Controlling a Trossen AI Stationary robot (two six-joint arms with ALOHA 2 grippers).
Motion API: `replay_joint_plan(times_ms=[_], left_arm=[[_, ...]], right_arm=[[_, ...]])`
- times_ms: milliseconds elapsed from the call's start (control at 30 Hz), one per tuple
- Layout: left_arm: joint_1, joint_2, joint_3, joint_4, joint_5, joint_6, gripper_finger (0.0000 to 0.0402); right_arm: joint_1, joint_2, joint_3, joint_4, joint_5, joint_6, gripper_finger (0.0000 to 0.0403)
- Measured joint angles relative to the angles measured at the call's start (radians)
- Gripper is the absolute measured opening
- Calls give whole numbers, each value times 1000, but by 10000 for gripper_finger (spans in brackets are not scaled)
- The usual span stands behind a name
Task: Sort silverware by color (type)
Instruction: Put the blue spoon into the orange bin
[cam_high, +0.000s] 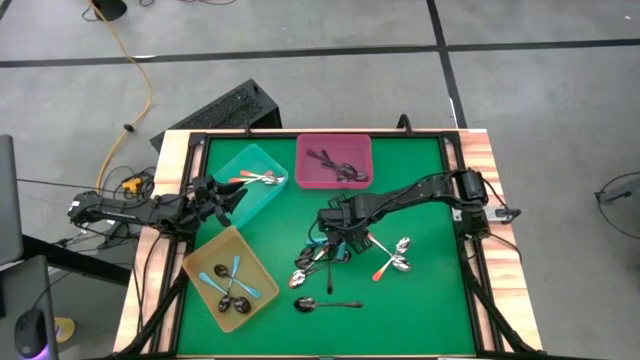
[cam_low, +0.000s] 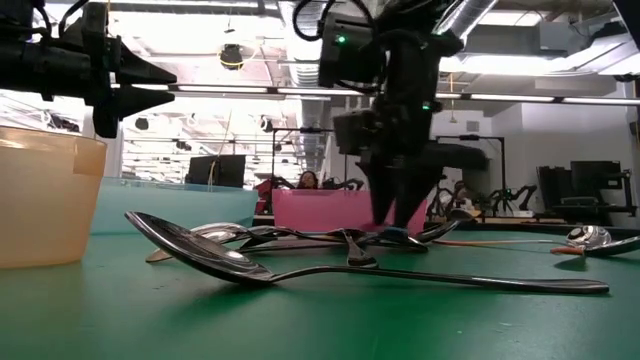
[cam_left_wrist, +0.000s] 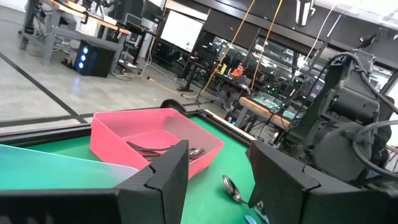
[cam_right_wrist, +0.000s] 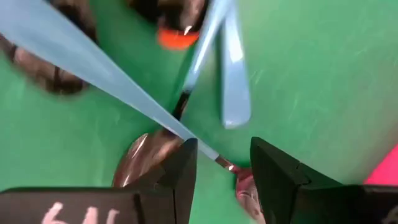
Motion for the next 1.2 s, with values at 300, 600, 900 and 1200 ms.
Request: replay_joint_plan(times_ms=[300, 600, 900, 1200], left_arm=[[0, 0, 0, 1, -1, 0, 158], [0, 0, 0, -13, -27, 0, 158], [0, 0, 0, -25, -27, -16, 158], [0, 0, 0, -31, -27, -17, 158]], right_arm=[[4, -4, -89, 85, 2, 15, 162], [3, -1, -90, 166, 2, 86, 149], [4, 2, -91, 178, -2, 146, 51], [4, 3, -92, 199, -2, 167, 11]])
